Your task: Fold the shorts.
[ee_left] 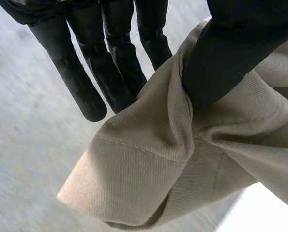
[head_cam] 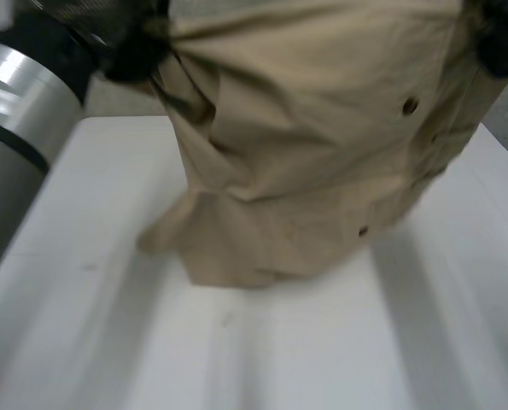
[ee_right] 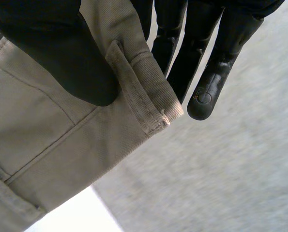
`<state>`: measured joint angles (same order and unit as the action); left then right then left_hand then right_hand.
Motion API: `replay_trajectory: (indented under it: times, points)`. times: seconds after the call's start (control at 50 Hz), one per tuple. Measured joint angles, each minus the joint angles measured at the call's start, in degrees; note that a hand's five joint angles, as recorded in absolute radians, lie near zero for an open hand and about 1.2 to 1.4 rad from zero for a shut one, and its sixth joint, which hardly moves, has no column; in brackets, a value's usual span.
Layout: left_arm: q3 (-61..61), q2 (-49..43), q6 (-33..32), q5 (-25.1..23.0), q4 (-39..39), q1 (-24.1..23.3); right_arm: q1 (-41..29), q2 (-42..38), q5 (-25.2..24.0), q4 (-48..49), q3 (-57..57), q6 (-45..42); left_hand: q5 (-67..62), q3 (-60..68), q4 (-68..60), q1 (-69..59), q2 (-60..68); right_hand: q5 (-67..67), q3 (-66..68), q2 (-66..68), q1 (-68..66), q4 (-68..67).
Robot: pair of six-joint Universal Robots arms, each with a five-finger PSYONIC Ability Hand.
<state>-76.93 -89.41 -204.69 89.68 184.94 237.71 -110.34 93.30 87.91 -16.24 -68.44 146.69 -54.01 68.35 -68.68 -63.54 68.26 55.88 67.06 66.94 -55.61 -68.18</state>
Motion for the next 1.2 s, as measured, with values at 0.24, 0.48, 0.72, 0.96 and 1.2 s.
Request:
replay_trajectory:
  times: [0.24,0.48,0.72,0.96,1.2]
  points:
    - [10.34,-19.82,-5.6,0.18,4.18,2.76,-0.73,-21.01,0.51,13.88,6.28,2.74,0.0,0.0,-0.03,0.0,0.01,0.0,0.0,0.0,0.0,0.0]
    - [20.4,-22.52,-6.3,0.89,32.83,3.37,-0.27,-27.49,0.83,53.9,10.6,8.41,0.0,0.0,-0.04,0.0,0.0,0.0,0.0,0.0,0.0,-0.01]
    - [-2.06,-16.53,-2.88,0.78,31.4,3.31,0.12,-21.04,-1.4,45.93,-9.24,8.11,0.0,0.09,-0.04,0.0,0.1,0.0,0.0,-0.01,0.0,-0.01]
    - [-23.75,-20.66,-1.62,1.24,22.49,2.48,0.0,-25.43,-5.16,30.7,-23.04,2.5,0.0,0.09,-0.04,0.0,0.1,0.0,0.65,-0.02,0.0,-0.01]
    - [-27.07,-15.75,-2.13,9.35,6.03,-3.77,0.13,-23.3,-4.38,15.25,-30.36,-8.64,28.59,-32.45,33.23,29.04,-32.59,-3.85,-4.39,-4.9,1.79,5.42]
